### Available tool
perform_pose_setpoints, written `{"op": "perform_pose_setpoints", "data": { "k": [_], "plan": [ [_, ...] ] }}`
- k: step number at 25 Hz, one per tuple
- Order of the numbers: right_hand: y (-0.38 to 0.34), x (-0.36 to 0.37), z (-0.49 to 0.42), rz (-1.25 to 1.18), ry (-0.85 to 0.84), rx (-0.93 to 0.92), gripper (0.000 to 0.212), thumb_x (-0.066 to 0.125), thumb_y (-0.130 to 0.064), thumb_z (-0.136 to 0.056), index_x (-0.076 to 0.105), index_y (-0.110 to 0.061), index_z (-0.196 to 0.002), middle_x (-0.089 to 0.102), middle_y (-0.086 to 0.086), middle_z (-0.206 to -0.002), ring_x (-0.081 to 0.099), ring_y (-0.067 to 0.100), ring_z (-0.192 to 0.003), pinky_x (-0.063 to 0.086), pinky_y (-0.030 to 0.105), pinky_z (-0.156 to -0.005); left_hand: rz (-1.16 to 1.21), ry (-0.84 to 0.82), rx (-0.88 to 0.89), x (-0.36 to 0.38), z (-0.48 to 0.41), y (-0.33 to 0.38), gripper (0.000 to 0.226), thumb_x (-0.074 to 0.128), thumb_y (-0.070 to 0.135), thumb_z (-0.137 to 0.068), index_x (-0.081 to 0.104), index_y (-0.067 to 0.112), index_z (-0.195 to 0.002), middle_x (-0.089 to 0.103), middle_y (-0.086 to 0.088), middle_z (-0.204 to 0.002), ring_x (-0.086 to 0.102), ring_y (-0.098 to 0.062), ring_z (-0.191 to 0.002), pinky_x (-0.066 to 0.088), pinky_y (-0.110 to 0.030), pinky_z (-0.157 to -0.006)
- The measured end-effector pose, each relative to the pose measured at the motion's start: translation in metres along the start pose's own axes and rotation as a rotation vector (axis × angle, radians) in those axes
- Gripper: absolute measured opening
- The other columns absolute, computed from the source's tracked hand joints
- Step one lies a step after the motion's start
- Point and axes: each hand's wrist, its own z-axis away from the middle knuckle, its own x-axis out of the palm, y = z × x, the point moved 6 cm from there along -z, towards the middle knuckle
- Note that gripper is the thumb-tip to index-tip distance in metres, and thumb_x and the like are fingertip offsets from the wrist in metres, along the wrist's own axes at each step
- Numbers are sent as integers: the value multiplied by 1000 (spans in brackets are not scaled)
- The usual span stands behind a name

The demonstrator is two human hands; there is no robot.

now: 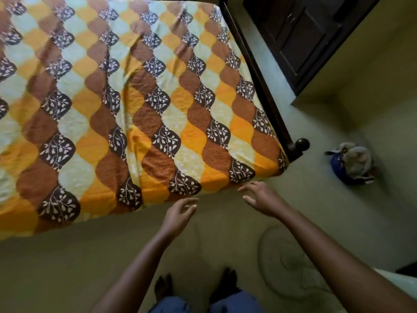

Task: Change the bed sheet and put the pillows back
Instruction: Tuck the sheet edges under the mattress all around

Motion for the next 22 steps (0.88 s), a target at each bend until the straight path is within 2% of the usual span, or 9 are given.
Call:
{"op": "perform_pose_setpoints", "data": {
  "k": [3,6,10,12,15,18,22],
  "plan": [
    [35,-33,14,-80,20,38,28,54,-20,-93,61,-18,-120,57,4,-124,51,17,-115,37,21,-88,20,-18,-31,17,-1,9,25,49,19,-96,59,21,-118,56,4,-115,52,-8,-105,42,-21,-83],
    [79,-63,10,-127,67,53,28,55,-20,-92,62,-19,-119,58,3,-124,54,17,-113,43,29,-93,12,-27,-49,46,-16,28,22,48,22,-96,59,26,-115,57,2,-121,54,-12,-110,42,-23,-86],
    [129,-108,-12,-157,123,6,28,53,-19,-93,62,-19,-120,57,5,-126,54,18,-114,46,33,-93,1,16,-23,94,-52,79,25,48,21,-96,60,18,-119,59,-4,-124,56,-15,-108,43,-23,-84],
    [145,-124,-26,-177,126,-26,29,52,-19,-93,61,-19,-120,56,5,-127,53,19,-115,47,34,-93,14,63,-13,111,-70,106,27,47,19,-96,59,15,-120,58,-4,-121,54,-14,-106,45,-17,-76],
    [167,-145,-55,-161,121,-97,29,51,-20,-94,61,-19,-121,55,5,-126,53,19,-112,46,29,-86,118,152,-26,132,-100,135,27,46,17,-97,59,11,-120,55,-6,-118,54,-17,-104,48,-9,-56],
    [181,-165,-92,-142,100,-162,27,52,-19,-94,62,-18,-119,56,5,-125,55,18,-108,46,29,-86,129,204,-46,144,-130,148,25,46,17,-97,60,14,-117,60,-7,-116,58,-19,-102,48,-18,-64],
    [210,-191,-142,-234,160,-146,27,52,-20,-93,62,-22,-117,59,4,-123,58,17,-102,49,30,-85,42,156,-63,164,-184,173,26,42,14,-98,58,10,-118,63,-10,-114,59,-19,-99,43,-17,-64]
  ]
}}
